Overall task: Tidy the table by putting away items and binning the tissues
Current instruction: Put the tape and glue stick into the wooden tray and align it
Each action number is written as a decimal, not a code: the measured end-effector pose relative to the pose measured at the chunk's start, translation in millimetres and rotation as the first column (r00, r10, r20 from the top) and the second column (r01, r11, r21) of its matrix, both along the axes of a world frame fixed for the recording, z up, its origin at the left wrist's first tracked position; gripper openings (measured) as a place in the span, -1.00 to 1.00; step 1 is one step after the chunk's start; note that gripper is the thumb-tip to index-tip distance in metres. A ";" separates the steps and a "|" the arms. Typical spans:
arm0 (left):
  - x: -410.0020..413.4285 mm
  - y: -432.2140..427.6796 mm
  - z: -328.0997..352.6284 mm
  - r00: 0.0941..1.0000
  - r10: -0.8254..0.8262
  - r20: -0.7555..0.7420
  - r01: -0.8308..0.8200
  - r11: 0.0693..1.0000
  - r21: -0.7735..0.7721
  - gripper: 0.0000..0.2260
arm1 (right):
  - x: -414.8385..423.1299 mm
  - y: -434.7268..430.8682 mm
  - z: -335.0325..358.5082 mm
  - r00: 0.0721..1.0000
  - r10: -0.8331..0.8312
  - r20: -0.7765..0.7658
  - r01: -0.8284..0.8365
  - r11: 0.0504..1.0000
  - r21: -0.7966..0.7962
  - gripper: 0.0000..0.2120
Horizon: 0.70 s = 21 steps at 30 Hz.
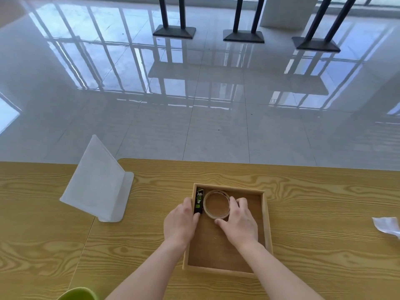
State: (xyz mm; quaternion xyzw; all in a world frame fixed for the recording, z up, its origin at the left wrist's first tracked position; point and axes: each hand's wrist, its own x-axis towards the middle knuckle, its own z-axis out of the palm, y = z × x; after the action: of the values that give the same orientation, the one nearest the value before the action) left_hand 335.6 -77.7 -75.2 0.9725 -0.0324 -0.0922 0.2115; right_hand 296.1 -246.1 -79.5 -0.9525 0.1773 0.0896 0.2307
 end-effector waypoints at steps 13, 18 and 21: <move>-19.0 14.2 -0.7 0.997 0.028 -0.075 -0.041 0.982 -0.186 -0.54 | -9.5 -10.2 6.8 0.999 -0.003 0.055 -0.004 0.993 0.116 -0.21; -37.4 20.8 1.7 0.990 0.053 -0.128 -0.083 0.966 -0.245 -0.47 | -35.2 -27.2 23.3 0.987 0.002 0.163 -0.012 0.998 0.061 -0.56; -49.9 25.9 2.5 0.991 0.060 -0.124 -0.093 0.956 -0.279 -0.48 | -55.6 -43.4 27.8 0.978 -0.019 0.208 0.021 1.000 -0.007 -0.62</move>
State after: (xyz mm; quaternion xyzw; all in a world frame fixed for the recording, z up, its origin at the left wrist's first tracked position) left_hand 285.7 -51.8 -72.7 0.9256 0.0044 -0.1337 0.3540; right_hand 240.6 -289.5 -51.7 -0.9559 0.1620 -0.0137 0.2447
